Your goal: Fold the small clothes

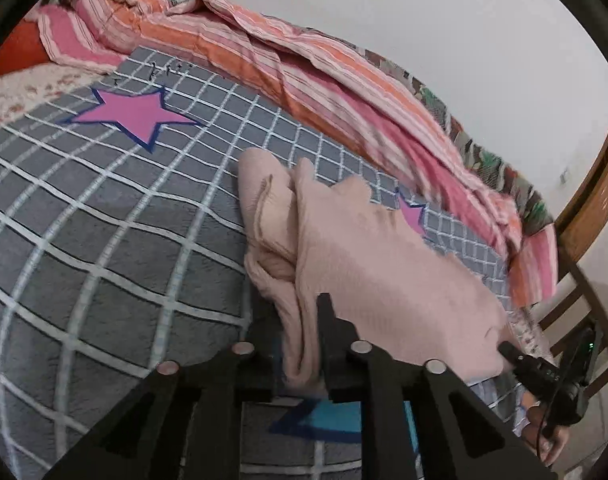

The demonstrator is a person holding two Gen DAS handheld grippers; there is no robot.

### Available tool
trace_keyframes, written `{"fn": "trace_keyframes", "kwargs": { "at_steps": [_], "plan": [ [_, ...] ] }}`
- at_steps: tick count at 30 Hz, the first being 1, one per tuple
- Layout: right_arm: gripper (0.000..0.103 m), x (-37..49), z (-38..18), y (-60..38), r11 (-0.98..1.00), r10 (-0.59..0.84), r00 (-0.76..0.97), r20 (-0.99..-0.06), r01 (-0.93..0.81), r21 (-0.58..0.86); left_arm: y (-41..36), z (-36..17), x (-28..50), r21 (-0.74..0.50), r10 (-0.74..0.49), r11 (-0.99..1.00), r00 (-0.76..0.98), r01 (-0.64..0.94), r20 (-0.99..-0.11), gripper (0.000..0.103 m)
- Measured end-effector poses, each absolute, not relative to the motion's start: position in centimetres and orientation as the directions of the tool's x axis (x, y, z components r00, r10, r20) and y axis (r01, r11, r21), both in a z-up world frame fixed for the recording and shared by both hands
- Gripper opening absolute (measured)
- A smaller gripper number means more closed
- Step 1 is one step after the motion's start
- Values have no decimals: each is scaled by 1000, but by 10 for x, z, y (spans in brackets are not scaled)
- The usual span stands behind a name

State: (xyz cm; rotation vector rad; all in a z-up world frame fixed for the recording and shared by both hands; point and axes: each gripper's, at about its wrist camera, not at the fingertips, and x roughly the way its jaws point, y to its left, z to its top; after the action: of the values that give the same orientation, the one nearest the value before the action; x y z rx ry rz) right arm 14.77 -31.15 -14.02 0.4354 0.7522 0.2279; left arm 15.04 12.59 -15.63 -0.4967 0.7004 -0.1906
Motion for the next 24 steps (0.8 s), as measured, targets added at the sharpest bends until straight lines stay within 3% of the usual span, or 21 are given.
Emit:
{"fn": "trace_keyframes", "kwargs": {
  "at_steps": [2,5,6,9,16,19,24],
  "plan": [
    [41,147,-140,-309,919,314,695,-647,-50,391,135,-151,152,-502,-315,865,765,-13,-561,33],
    [43,140,-131,-317,945,244,736,-631,-34,325,148,-140,155,-522,-294,853,797,-31,-528,54],
    [44,138,-126,-320,947,237,750,-618,-35,321,149,-135,158,-521,-298,853,803,-19,-517,56],
    [46,142,-114,-324,945,230,779,-583,-35,325,141,-121,173,-460,-273,888,812,6,-515,58],
    [46,196,-93,-306,961,221,770,-599,-66,269,98,-102,238,-310,-247,948,777,70,-579,59],
    [46,232,-91,-296,976,177,750,-637,-52,209,91,-100,270,-292,-221,955,781,52,-584,59],
    [46,279,-104,-290,987,150,696,-702,-60,151,87,-132,303,-235,-186,972,706,29,-683,53]
  ]
}}
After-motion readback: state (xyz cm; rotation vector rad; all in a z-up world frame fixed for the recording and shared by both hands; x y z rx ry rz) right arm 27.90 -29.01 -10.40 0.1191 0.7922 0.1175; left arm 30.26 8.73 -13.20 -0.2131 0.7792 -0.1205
